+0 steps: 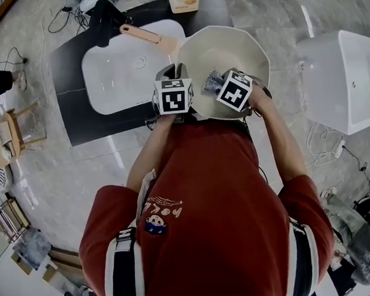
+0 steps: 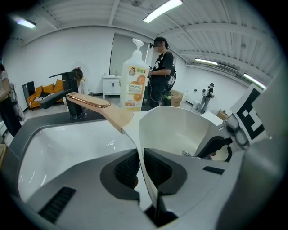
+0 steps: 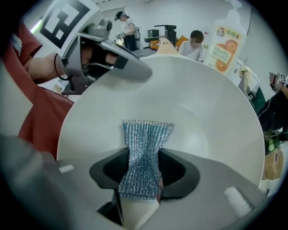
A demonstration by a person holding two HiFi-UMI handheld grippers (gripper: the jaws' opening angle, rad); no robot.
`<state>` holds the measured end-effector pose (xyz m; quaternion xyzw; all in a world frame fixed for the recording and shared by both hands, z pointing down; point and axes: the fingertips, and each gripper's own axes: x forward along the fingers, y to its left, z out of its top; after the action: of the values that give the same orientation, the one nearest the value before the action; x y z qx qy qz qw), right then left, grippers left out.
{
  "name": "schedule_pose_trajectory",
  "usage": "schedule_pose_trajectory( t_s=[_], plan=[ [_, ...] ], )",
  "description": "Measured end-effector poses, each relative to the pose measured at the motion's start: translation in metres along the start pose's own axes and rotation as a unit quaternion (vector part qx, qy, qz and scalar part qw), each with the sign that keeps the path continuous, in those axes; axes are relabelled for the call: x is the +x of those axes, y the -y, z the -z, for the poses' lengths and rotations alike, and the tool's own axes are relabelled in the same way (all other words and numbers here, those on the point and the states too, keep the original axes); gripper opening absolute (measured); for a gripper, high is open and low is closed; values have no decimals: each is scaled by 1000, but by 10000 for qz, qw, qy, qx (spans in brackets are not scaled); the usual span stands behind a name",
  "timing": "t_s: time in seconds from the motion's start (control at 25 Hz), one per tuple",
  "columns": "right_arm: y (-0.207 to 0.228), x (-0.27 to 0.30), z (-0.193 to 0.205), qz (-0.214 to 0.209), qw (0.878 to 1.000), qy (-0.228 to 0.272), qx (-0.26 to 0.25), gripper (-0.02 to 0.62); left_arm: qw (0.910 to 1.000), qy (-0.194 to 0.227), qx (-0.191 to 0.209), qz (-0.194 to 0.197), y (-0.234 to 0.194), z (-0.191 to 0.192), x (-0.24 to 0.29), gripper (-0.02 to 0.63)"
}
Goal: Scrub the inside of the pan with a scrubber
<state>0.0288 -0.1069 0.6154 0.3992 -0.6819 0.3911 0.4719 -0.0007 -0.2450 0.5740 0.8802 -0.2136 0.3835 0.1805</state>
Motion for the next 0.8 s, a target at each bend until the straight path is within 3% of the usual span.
schedule_pose_trajectory(
  t_s=[0.16, 0.28, 0.48, 0.68, 0.8],
  plan=[
    [-2, -7, -4, -179, 9990, 395, 74, 213, 9998, -7, -148, -149, -6, 3, -5, 74],
    [-7, -14, -9, -334, 9965, 760, 57, 213, 9982, 71, -471, -359, -15, 7, -16, 120],
    [-7, -33, -16, -373, 9904, 1322, 153, 213, 9937, 231, -783, -766, -16, 10, -34, 135],
    [15, -51, -21, -38, 9819, 1791, 622, 213, 9888, 518, -837, -1121, -14, 2, -57, 133],
    [28, -69, -26, 163, 9700, 2189, 1043, 213, 9854, 816, -861, -1222, -12, -8, -75, 133]
  ],
)
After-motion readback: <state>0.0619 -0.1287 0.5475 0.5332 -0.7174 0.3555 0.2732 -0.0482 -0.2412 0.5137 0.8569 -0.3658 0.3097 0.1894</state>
